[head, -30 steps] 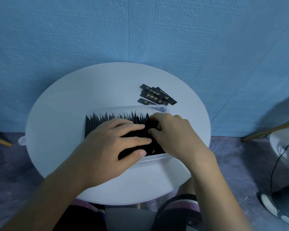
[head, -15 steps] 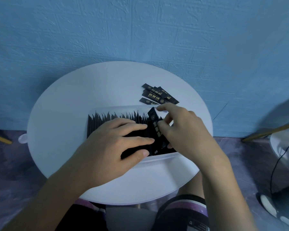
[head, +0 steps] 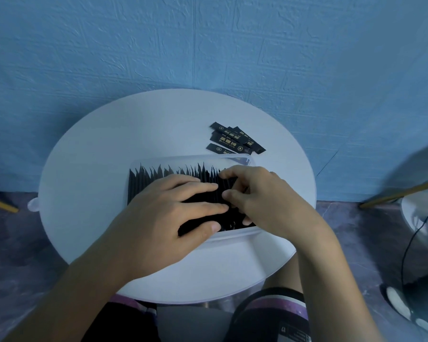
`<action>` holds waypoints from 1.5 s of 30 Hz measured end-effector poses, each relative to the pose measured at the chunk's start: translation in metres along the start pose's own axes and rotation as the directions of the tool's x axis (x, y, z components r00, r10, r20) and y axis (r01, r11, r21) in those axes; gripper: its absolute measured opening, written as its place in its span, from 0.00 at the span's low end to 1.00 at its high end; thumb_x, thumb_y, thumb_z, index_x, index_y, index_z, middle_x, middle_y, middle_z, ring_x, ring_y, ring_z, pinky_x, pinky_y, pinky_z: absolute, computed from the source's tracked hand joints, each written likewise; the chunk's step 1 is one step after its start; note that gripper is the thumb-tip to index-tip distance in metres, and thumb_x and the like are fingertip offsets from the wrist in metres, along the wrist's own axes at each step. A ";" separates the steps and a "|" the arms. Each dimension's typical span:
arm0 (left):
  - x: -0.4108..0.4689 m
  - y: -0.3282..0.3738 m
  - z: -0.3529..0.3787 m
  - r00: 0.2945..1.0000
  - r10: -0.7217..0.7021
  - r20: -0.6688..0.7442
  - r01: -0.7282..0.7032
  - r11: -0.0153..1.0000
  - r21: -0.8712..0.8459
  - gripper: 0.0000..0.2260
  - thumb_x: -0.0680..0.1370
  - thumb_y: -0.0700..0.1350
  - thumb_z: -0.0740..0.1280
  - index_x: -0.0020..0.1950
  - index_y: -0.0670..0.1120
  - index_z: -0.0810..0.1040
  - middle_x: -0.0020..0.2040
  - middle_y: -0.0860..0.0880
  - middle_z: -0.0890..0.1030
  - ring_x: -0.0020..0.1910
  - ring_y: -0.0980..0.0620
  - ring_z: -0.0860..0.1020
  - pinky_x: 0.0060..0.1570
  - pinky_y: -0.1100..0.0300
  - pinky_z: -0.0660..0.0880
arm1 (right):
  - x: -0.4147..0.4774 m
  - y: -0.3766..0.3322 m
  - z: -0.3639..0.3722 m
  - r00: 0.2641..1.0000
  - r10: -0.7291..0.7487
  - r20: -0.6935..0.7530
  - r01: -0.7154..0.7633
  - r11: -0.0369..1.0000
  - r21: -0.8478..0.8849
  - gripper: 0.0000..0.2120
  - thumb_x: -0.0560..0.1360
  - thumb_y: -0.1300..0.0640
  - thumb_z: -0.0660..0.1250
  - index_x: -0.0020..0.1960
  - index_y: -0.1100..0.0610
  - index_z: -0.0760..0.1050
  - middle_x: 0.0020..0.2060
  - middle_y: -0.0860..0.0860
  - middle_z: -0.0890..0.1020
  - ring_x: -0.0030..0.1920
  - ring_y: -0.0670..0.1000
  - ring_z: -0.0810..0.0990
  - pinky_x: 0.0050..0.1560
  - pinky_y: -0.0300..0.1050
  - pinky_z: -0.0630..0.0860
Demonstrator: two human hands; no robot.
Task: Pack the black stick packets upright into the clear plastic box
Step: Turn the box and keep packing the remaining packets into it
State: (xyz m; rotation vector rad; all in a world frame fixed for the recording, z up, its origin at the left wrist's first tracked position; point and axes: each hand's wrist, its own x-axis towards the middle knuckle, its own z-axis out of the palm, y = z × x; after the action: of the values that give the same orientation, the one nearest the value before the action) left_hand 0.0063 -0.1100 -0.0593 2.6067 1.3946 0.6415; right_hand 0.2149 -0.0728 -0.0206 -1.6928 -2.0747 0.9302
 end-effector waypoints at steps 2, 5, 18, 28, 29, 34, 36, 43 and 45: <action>0.000 0.000 0.000 1.000 -0.004 0.002 0.004 1.000 -0.006 0.17 0.82 0.62 0.58 0.66 0.63 0.80 0.70 0.60 0.76 0.69 0.54 0.71 0.70 0.54 0.68 | 0.001 0.000 0.000 1.000 0.018 -0.005 -0.018 1.000 0.020 0.13 0.80 0.55 0.66 0.64 0.45 0.76 0.38 0.44 0.80 0.34 0.50 0.84 0.39 0.45 0.83; 0.000 0.000 0.000 1.000 -0.002 0.003 0.002 1.000 -0.003 0.17 0.82 0.62 0.58 0.66 0.63 0.80 0.70 0.60 0.76 0.68 0.54 0.72 0.69 0.53 0.69 | 0.001 -0.001 0.001 1.000 0.017 -0.017 -0.018 1.000 -0.003 0.14 0.80 0.56 0.66 0.64 0.45 0.73 0.39 0.44 0.81 0.34 0.51 0.83 0.41 0.45 0.82; 0.000 0.000 0.000 1.000 0.003 0.009 -0.003 1.000 0.008 0.17 0.82 0.61 0.58 0.67 0.63 0.80 0.70 0.61 0.76 0.69 0.54 0.72 0.69 0.51 0.70 | 0.001 -0.008 0.001 0.998 0.064 0.018 -0.060 0.978 -0.199 0.15 0.78 0.54 0.66 0.64 0.49 0.70 0.48 0.53 0.83 0.47 0.59 0.82 0.53 0.52 0.79; 0.000 -0.002 0.000 1.000 0.006 0.003 -0.006 1.000 -0.001 0.17 0.82 0.61 0.59 0.66 0.64 0.80 0.70 0.61 0.76 0.68 0.54 0.72 0.68 0.50 0.71 | 0.008 -0.008 -0.008 0.996 0.059 0.063 -0.050 0.988 -0.149 0.09 0.78 0.52 0.68 0.57 0.47 0.73 0.40 0.50 0.81 0.29 0.51 0.84 0.38 0.42 0.80; 0.000 -0.002 0.000 1.000 0.005 0.008 -0.005 1.000 -0.004 0.17 0.82 0.61 0.59 0.66 0.64 0.80 0.70 0.61 0.75 0.68 0.54 0.72 0.68 0.50 0.71 | 0.012 -0.007 -0.012 0.998 0.049 0.050 -0.042 0.991 -0.127 0.06 0.78 0.52 0.68 0.55 0.47 0.74 0.38 0.49 0.82 0.25 0.49 0.82 0.35 0.41 0.78; -0.001 -0.002 -0.001 1.000 -0.001 0.017 0.001 1.000 -0.006 0.17 0.82 0.61 0.58 0.67 0.64 0.79 0.71 0.61 0.75 0.69 0.55 0.71 0.69 0.51 0.69 | 0.065 0.012 -0.032 0.992 -0.038 -0.123 0.060 0.982 0.178 0.04 0.79 0.57 0.68 0.45 0.55 0.80 0.29 0.52 0.80 0.24 0.48 0.75 0.27 0.40 0.71; -0.002 -0.002 -0.001 1.000 -0.003 0.021 0.003 1.000 -0.006 0.17 0.82 0.62 0.58 0.67 0.64 0.79 0.72 0.62 0.74 0.70 0.55 0.70 0.70 0.53 0.68 | 0.092 0.025 -0.039 0.979 -0.027 -0.204 0.076 0.968 0.240 0.05 0.77 0.58 0.70 0.44 0.57 0.81 0.28 0.49 0.78 0.24 0.46 0.73 0.26 0.39 0.68; -0.001 -0.002 -0.002 1.000 -0.006 0.024 0.006 1.000 -0.004 0.17 0.82 0.62 0.57 0.67 0.65 0.79 0.72 0.62 0.74 0.70 0.56 0.70 0.70 0.56 0.66 | 0.159 0.050 -0.034 0.978 -0.059 -0.200 0.016 0.977 -0.213 0.25 0.75 0.50 0.73 0.71 0.46 0.73 0.68 0.45 0.76 0.69 0.51 0.72 0.66 0.46 0.66; -0.001 -0.002 -0.002 1.000 -0.006 0.029 0.007 1.000 -0.006 0.17 0.82 0.62 0.57 0.67 0.65 0.78 0.72 0.62 0.74 0.70 0.56 0.70 0.70 0.55 0.66 | 0.166 0.050 -0.030 0.986 -0.053 -0.158 0.005 0.957 -0.290 0.27 0.75 0.51 0.72 0.73 0.47 0.72 0.69 0.48 0.76 0.70 0.54 0.72 0.67 0.49 0.67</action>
State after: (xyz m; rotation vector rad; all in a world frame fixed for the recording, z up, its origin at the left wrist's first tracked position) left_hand 0.0030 -0.1099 -0.0582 2.5950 1.3899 0.6036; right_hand 0.2282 0.0983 -0.0577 -1.8025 -2.1987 0.4751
